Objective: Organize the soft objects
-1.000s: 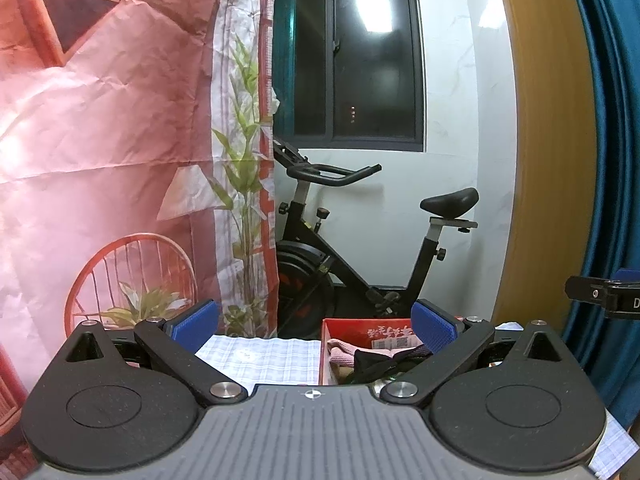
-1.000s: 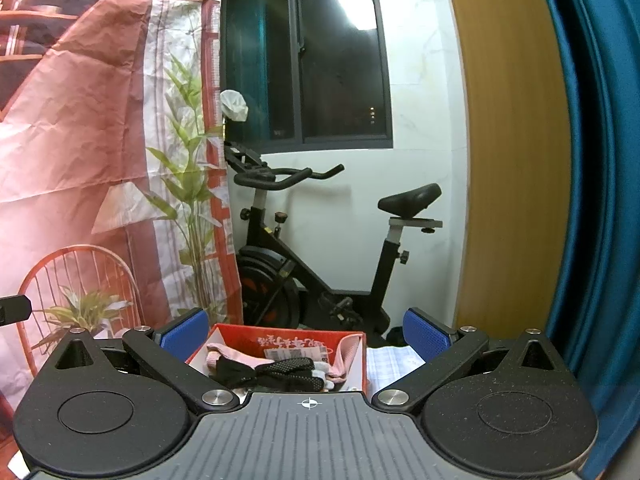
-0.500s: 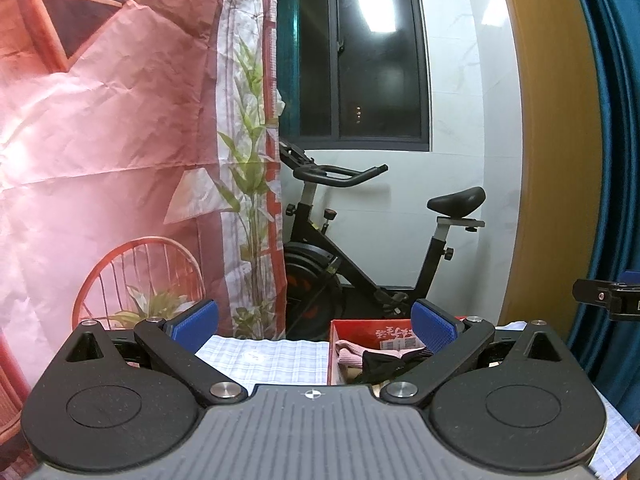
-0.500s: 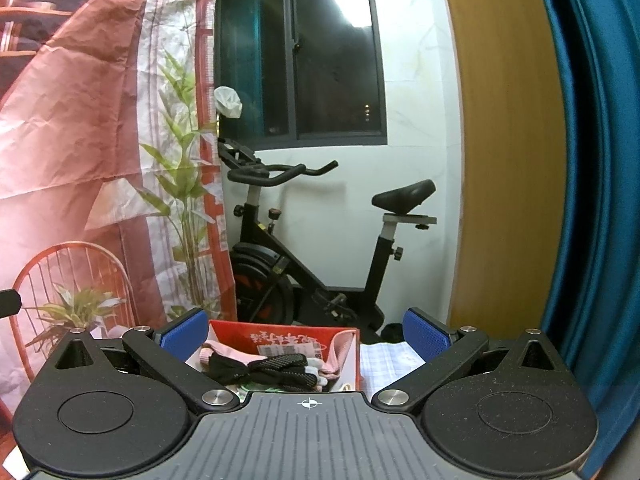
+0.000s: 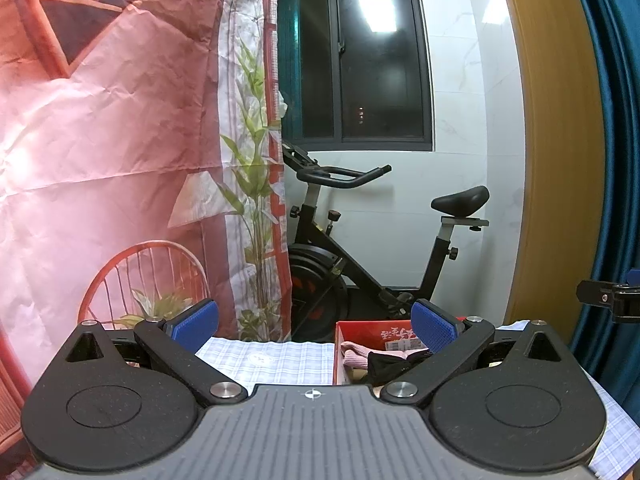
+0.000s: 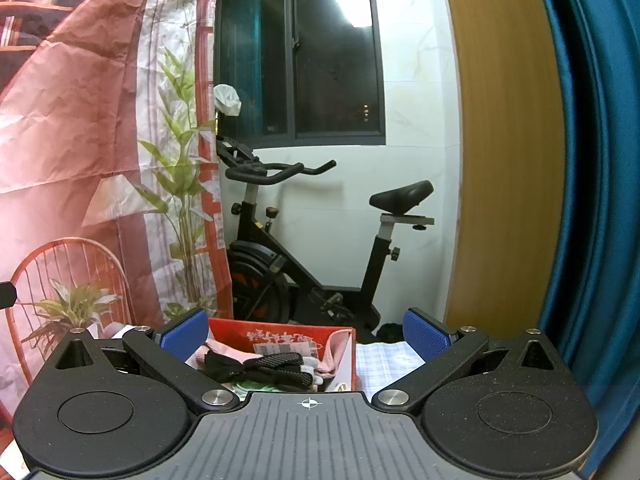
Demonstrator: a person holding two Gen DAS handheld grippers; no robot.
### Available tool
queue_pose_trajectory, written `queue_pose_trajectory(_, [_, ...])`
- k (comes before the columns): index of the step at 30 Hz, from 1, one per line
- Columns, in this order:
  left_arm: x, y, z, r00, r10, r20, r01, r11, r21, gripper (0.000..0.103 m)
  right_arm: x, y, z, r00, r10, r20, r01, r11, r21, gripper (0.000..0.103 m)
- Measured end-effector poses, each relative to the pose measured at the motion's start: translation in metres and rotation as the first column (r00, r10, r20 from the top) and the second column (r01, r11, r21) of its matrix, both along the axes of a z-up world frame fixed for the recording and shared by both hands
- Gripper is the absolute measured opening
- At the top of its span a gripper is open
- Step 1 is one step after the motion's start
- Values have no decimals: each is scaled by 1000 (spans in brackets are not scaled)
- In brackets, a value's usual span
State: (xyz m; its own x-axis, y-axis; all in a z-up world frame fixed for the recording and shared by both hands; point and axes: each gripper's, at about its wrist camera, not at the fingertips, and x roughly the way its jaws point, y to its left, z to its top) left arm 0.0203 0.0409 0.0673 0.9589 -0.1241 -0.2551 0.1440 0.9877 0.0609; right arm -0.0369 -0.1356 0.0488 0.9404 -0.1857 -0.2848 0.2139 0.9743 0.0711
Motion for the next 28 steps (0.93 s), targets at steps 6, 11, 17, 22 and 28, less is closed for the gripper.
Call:
queue_pose_trajectory(6, [1, 1, 0, 1000, 2, 1, -2, 1000, 3, 103, -1, -2, -2, 1000, -3, -4, 3, 1000, -3, 103])
queue_pose_trajectory(11, [2, 2, 1, 1000, 2, 0, -2, 1000, 3, 103, -1, -2, -3, 1000, -5, -5, 5, 1000, -7, 103])
queue_pose_trajectory(17, [2, 2, 1, 1000, 4, -2, -4, 1000, 3, 103, 0, -3, -4, 1000, -3, -7, 3, 1000, -6, 103])
queue_pose_trajectory(22, [1, 2, 1, 1000, 9, 6, -9, 1000, 7, 103, 1, -4, -5, 1000, -1, -7, 1, 1000, -7, 103])
queue_pose_trajectory(28, [1, 3, 0, 1000, 3, 8, -3, 1000, 8, 103, 1, -5, -6, 1000, 0, -8, 0, 1000, -8, 103])
